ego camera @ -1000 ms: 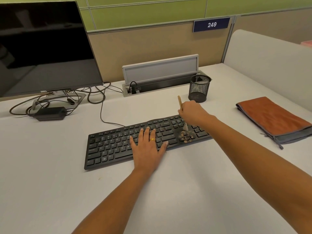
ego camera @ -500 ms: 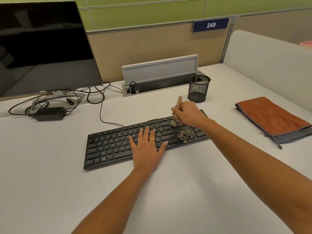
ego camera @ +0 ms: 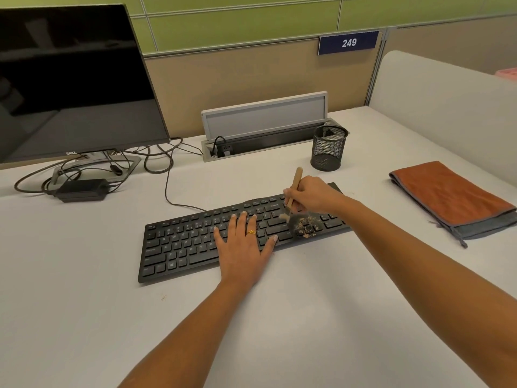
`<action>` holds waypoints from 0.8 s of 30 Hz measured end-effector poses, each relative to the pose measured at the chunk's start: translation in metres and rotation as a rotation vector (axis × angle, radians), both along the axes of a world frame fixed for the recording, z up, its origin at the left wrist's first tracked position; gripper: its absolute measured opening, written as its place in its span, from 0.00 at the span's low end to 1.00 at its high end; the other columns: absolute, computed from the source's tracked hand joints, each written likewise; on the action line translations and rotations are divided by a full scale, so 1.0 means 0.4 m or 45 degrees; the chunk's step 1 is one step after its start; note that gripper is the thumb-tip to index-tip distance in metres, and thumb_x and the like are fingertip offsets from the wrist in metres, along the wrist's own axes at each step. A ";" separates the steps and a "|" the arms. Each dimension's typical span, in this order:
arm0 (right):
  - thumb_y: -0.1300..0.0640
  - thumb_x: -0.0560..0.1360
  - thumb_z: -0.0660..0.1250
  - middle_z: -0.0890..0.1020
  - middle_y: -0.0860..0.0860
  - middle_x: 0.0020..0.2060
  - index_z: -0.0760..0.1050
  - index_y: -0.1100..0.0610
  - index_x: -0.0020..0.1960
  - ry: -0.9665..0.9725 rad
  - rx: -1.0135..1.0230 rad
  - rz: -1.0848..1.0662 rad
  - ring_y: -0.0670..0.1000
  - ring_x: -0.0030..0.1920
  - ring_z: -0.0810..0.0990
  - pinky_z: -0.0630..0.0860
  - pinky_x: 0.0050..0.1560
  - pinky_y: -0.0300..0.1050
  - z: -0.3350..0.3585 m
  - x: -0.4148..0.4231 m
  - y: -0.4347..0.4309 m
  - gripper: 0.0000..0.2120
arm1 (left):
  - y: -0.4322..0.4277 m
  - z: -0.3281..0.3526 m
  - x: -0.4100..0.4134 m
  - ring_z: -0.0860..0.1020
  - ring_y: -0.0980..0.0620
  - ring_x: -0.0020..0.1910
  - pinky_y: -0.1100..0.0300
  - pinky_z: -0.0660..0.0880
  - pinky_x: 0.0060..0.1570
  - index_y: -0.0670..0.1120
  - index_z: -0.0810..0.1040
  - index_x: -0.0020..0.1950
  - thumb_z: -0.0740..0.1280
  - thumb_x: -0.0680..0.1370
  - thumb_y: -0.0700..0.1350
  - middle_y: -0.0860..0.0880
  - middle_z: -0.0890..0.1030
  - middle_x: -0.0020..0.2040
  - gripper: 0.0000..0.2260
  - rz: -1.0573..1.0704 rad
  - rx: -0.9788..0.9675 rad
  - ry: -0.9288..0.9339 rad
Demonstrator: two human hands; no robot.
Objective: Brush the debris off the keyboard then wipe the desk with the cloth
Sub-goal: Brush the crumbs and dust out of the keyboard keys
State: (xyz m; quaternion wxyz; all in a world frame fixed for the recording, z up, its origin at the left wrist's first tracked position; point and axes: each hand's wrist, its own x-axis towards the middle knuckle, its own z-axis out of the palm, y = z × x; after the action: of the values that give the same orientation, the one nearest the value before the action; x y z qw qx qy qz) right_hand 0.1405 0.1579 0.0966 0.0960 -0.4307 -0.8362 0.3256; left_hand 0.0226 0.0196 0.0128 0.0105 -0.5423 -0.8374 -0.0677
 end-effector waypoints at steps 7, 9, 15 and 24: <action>0.51 0.79 0.60 0.82 0.53 0.49 0.79 0.58 0.51 0.028 0.028 0.257 0.49 0.44 0.77 0.72 0.46 0.41 0.021 0.001 -0.018 0.12 | -0.001 0.001 -0.002 0.46 0.51 0.77 0.42 0.44 0.73 0.50 0.51 0.78 0.46 0.79 0.65 0.50 0.51 0.79 0.31 0.004 -0.002 0.006; 0.51 0.78 0.61 0.82 0.53 0.52 0.79 0.58 0.53 -0.054 0.044 0.349 0.51 0.49 0.77 0.72 0.50 0.44 0.019 0.002 -0.023 0.13 | -0.001 0.001 -0.001 0.46 0.51 0.77 0.42 0.44 0.73 0.50 0.51 0.78 0.46 0.79 0.65 0.50 0.51 0.79 0.31 0.005 -0.002 0.012; 0.46 0.79 0.59 0.76 0.53 0.45 0.74 0.58 0.51 -0.597 0.476 0.234 0.52 0.44 0.73 0.66 0.45 0.44 0.062 0.015 0.000 0.15 | -0.001 0.001 0.000 0.46 0.51 0.77 0.42 0.44 0.73 0.50 0.52 0.78 0.46 0.79 0.65 0.50 0.52 0.79 0.31 0.002 0.011 0.001; 0.46 0.81 0.52 0.81 0.54 0.42 0.79 0.59 0.45 -0.077 0.221 -0.095 0.55 0.44 0.78 0.73 0.50 0.48 0.009 0.005 0.003 0.23 | 0.000 0.000 0.000 0.46 0.51 0.78 0.42 0.44 0.73 0.50 0.52 0.78 0.46 0.79 0.65 0.50 0.52 0.79 0.31 0.002 0.015 0.001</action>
State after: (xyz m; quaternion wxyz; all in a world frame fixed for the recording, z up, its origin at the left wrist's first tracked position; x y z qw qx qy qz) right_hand 0.1425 0.1590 0.1001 0.1198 -0.4611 -0.8472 0.2350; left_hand 0.0227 0.0195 0.0129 0.0139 -0.5417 -0.8373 -0.0725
